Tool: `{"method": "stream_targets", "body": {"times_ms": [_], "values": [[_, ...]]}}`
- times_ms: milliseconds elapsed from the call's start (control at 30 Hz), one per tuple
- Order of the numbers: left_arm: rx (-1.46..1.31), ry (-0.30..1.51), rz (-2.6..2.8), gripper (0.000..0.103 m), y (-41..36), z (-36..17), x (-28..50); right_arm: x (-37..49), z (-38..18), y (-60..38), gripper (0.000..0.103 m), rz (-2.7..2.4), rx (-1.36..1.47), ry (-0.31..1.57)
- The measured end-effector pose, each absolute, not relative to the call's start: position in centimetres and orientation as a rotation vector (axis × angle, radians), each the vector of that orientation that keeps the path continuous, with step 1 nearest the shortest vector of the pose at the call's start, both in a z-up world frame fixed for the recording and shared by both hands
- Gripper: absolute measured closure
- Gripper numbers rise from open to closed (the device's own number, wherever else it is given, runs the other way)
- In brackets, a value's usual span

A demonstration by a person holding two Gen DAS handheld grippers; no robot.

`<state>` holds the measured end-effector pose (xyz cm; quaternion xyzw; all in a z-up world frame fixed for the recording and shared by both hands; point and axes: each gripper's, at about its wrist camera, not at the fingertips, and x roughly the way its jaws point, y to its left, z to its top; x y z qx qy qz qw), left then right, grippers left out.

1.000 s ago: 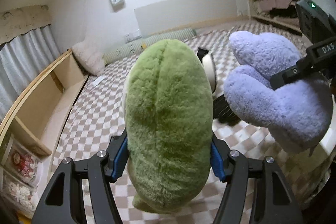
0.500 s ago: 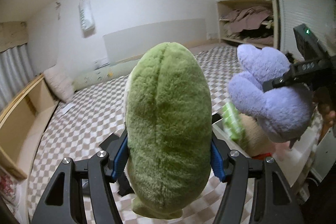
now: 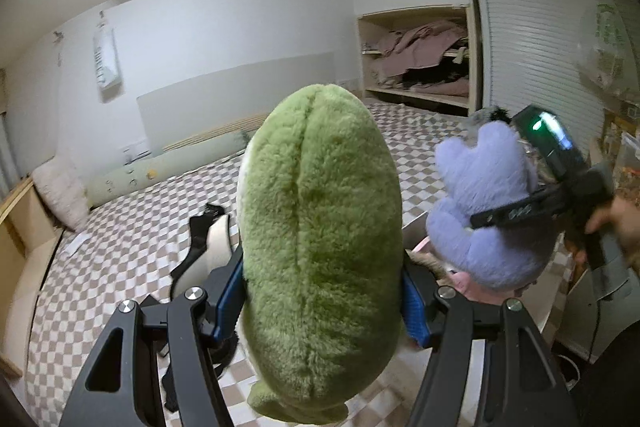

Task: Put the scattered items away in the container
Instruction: 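Lift the avocado plush with the left tool while the right lifts the purple bunny, then carry the purple bunny over the box with the right tool while the left carries the avocado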

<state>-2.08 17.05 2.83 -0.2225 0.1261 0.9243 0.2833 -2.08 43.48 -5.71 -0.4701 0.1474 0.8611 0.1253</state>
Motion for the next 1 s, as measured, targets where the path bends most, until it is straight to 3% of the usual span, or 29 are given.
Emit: {"method": "stream_targets", "body": {"times_ms": [167,367,533,767,1000], "values": [[-0.574,0.313,2.430,0.037,19.3,3.3,-2.0,-3.0,-7.2,44.2,0.032,2.456,-1.429,0.309],[-0.570,0.317,2.381,0.037,21.8,3.0,-1.6,-4.7,-10.8,41.9,0.032,2.355,-1.589,-0.029],[-0.580,0.291,2.341,0.037,23.4,2.7,-1.6,-6.4,-12.5,42.7,0.028,2.327,-1.605,-0.045],[-0.592,0.250,2.295,0.037,24.5,2.5,-1.4,-5.5,-11.6,43.9,0.008,2.339,-1.536,0.051],[-0.636,0.228,2.255,0.037,25.0,1.6,-1.0,-3.2,-8.9,45.0,0.007,2.362,-1.453,0.117]]}}
